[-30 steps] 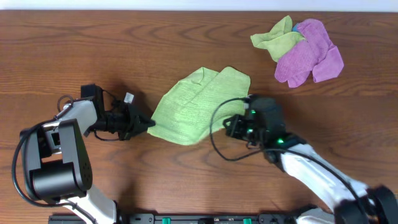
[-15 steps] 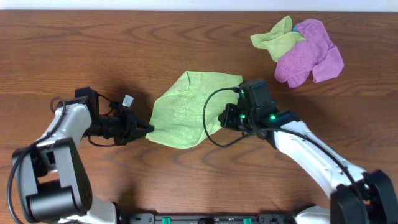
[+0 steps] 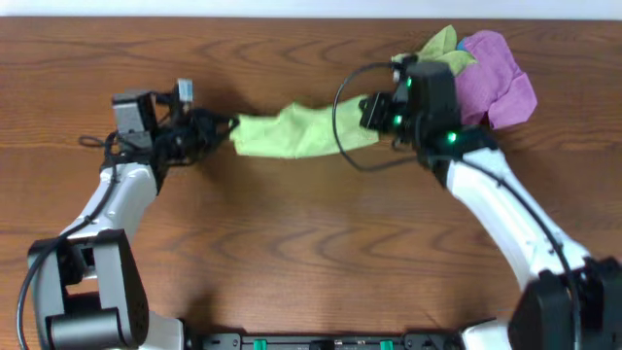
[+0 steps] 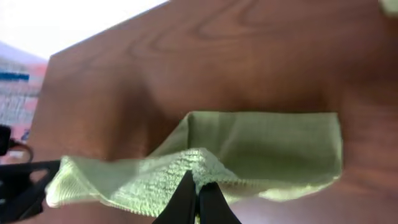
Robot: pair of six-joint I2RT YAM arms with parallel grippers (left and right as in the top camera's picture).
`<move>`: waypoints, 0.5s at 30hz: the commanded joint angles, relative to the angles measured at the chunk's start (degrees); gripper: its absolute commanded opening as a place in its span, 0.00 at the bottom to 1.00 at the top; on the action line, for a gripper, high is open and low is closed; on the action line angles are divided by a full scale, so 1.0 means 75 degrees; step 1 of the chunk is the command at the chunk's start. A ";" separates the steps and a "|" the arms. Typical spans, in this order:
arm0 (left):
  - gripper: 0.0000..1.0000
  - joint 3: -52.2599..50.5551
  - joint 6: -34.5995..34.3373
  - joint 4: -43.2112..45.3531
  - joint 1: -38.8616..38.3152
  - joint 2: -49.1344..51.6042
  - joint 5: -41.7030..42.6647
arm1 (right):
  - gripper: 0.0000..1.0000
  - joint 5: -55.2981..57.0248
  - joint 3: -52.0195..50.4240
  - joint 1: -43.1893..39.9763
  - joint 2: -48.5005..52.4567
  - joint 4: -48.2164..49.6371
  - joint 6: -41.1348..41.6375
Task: Fold the cloth
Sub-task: 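Lift the cloth with both grippers and stretch it across the table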
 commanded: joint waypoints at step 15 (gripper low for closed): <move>0.06 0.4307 -0.1816 0.0283 -0.0449 0.2055 -0.1329 | 0.01 0.0682 0.3748 -0.0519 0.1775 -0.0662 -0.1134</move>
